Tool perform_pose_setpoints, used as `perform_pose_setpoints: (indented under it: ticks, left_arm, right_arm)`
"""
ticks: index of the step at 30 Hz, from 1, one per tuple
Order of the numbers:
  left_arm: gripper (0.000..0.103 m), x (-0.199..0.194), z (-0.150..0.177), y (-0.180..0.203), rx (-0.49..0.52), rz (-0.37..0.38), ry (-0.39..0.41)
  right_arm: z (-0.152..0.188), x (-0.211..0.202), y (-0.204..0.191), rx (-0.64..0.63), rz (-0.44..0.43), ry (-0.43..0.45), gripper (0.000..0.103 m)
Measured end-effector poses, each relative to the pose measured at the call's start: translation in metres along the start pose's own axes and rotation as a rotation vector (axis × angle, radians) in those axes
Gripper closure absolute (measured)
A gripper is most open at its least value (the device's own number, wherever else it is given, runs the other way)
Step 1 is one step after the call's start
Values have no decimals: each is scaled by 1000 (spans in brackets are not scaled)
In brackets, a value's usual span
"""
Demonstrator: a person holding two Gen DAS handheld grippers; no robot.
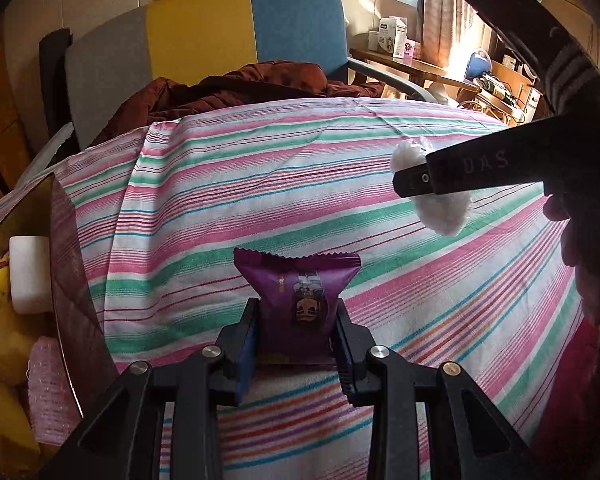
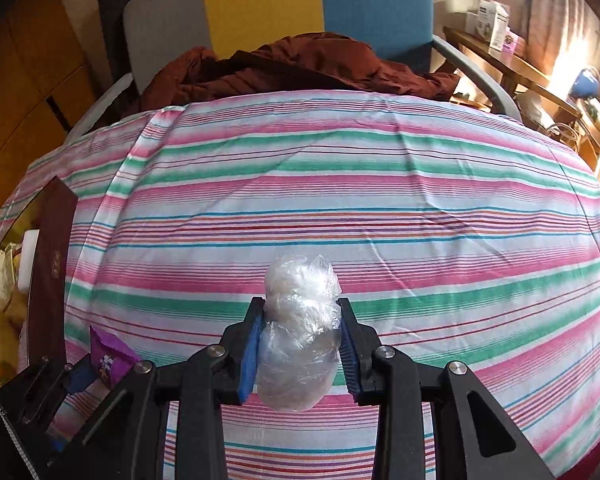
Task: Organize objects
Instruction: 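Carry the purple packet and plastic bag over the gold tray with both tools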
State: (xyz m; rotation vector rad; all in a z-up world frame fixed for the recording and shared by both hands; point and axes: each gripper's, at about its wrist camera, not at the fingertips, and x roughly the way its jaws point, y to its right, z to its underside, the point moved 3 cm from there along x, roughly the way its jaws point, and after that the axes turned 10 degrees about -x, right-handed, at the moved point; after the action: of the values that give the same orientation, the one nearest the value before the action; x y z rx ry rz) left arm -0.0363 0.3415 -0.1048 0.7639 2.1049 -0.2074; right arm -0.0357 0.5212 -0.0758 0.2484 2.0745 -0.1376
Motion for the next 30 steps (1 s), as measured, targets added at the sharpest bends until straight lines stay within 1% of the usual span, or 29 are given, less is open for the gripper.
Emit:
perform_pose_setpoints:
  ticks: [3, 10, 18, 23, 26, 30]
  left_arm:
    - [70, -7, 4, -1, -5, 11, 3]
    - [70, -34, 2, -7, -10, 25, 48]
    - [70, -68, 4, -30, -49, 15, 88]
    - [70, -103, 5, -55, -79, 7, 133]
    - [70, -122, 8, -80, -125, -10, 149]
    - [70, -141, 13, -123, -198, -55, 167]
  right_arm:
    - [0, 3, -9, -35, -15, -1, 68]
    - [0, 8, -27, -104, -37, -3, 68]
    - [3, 10, -44, -170, -41, -7, 68]
    - [5, 12, -54, -204, -49, -10, 68]
    - [6, 13, -58, -215, -46, -14, 68]
    - [7, 12, -61, -220, -41, -13, 68]
